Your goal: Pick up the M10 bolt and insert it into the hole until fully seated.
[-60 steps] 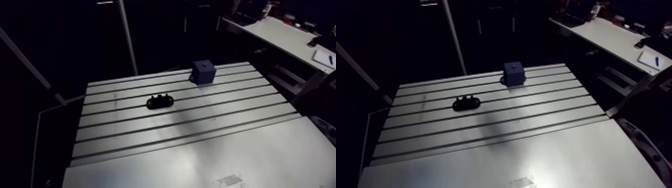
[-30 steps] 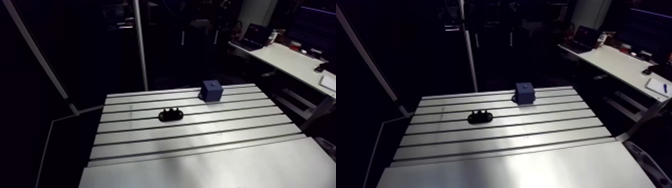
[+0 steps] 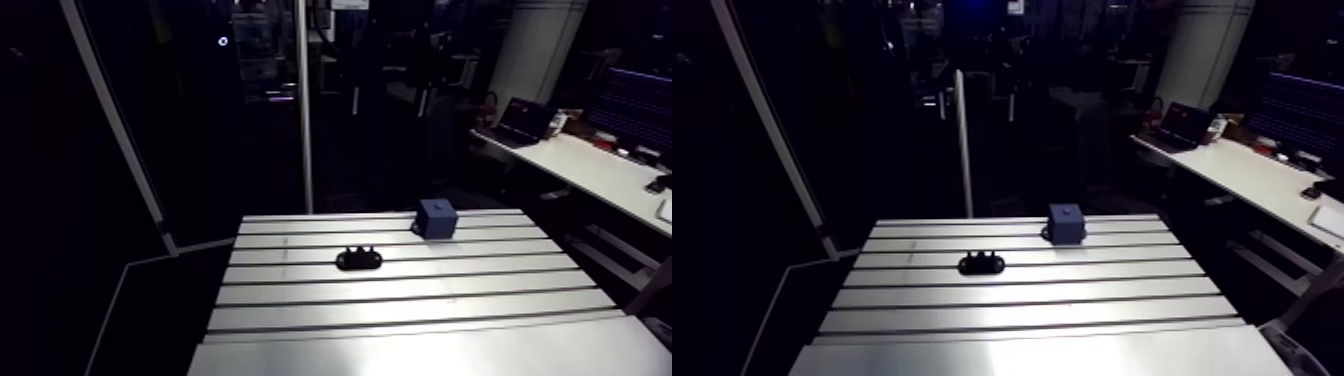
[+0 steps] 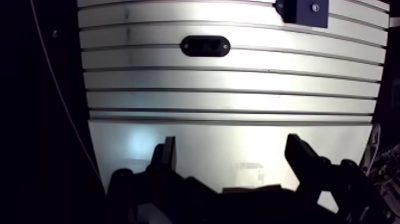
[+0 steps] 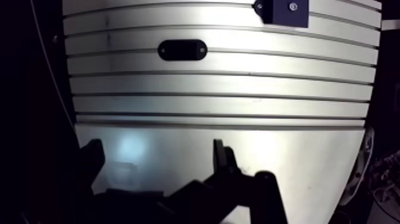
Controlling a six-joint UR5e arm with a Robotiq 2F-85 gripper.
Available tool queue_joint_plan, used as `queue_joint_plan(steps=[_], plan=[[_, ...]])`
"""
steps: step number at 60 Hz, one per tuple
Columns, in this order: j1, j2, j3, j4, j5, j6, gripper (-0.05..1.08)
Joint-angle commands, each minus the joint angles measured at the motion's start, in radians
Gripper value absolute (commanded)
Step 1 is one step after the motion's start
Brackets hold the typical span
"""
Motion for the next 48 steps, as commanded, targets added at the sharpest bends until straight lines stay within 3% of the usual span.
queue_joint_plan(steps=[1, 6, 14, 26, 48], plan=[[0.027, -0.083, 0.039, 0.022, -0.004, 0.005, 0.01], [0.027, -0.087, 0.049, 0.023, -0.018, 0.004, 0.01], [0.027, -0.086, 0.062, 0.017, -0.064, 0.004, 0.01], [0.018, -0.076, 0.051, -0.012, -0.098, -0.008, 0.01], [0.018, -0.067, 0.048, -0.011, -0.085, -0.007, 0.01]])
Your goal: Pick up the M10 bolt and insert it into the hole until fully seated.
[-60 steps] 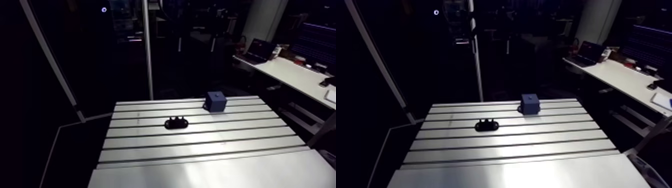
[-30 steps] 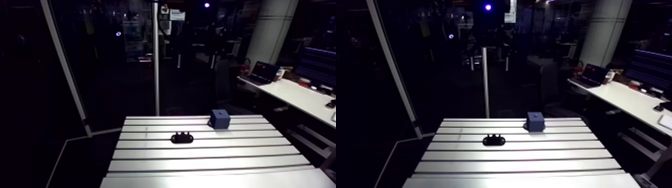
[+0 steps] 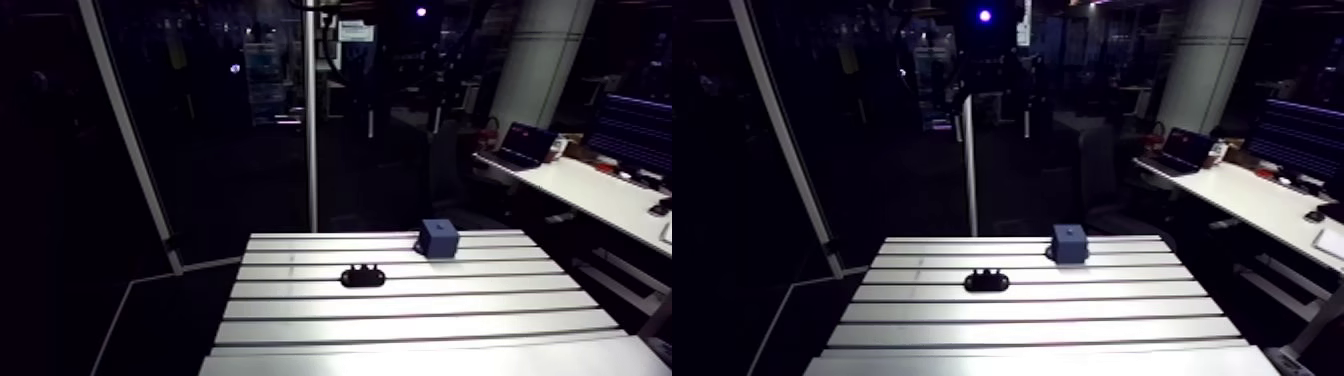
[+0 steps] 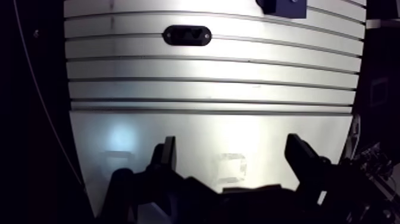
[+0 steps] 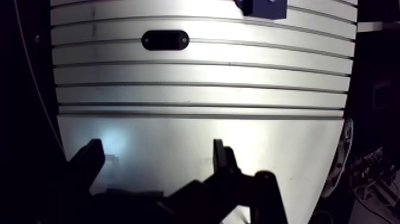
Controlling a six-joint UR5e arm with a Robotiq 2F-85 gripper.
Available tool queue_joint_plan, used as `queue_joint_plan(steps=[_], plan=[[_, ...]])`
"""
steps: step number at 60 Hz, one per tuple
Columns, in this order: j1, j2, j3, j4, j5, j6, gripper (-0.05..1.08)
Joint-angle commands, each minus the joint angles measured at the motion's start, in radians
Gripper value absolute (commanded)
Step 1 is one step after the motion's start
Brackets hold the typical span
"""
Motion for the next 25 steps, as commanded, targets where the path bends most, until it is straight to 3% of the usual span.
queue_joint_plan(steps=[1, 25], plan=[[-0.001, 0.007, -0.001, -0.001, 0.005, 0.0, 0.01], [-0.001, 0.01, 0.001, -0.001, 0.008, -0.001, 0.01]])
